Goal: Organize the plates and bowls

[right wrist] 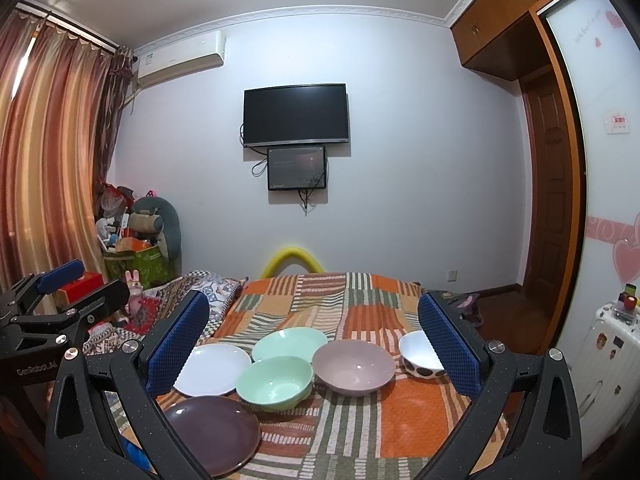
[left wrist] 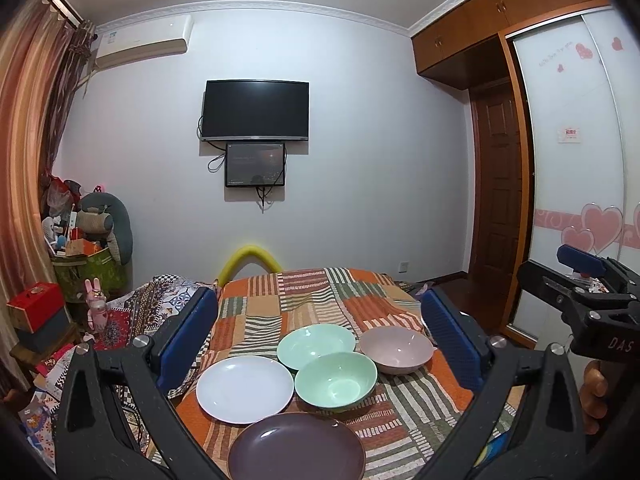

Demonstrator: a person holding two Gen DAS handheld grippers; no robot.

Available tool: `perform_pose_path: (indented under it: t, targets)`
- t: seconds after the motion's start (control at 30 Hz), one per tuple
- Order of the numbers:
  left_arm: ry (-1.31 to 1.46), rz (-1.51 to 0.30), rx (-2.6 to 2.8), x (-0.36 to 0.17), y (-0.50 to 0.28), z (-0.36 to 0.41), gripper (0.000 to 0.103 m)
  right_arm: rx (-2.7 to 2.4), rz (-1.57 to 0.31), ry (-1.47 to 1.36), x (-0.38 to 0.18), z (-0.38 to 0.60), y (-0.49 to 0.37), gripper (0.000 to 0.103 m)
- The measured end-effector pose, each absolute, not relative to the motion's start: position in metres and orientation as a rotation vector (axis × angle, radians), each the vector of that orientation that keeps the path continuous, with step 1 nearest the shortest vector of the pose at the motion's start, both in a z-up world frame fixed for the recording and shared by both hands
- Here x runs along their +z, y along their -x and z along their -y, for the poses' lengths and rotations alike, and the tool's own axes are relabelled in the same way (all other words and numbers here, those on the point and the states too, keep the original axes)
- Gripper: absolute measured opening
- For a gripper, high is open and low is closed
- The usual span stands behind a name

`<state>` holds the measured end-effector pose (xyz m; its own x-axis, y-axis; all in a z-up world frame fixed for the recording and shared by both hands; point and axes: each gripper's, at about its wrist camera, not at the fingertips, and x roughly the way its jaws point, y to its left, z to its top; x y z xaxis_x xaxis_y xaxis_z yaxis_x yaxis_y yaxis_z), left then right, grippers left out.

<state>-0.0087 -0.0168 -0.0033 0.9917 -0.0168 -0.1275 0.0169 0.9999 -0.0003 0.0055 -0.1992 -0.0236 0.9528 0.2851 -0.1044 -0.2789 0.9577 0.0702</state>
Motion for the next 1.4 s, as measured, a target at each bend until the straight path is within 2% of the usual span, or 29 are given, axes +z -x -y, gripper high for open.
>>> perform_pose_path:
  t: [1.4]
  targets:
    - [0.041, -0.142, -0.015, -0.001, 0.005, 0.005, 0.103, 0.304, -0.108, -0.051, -0.022, 0.193, 0.0, 0.103]
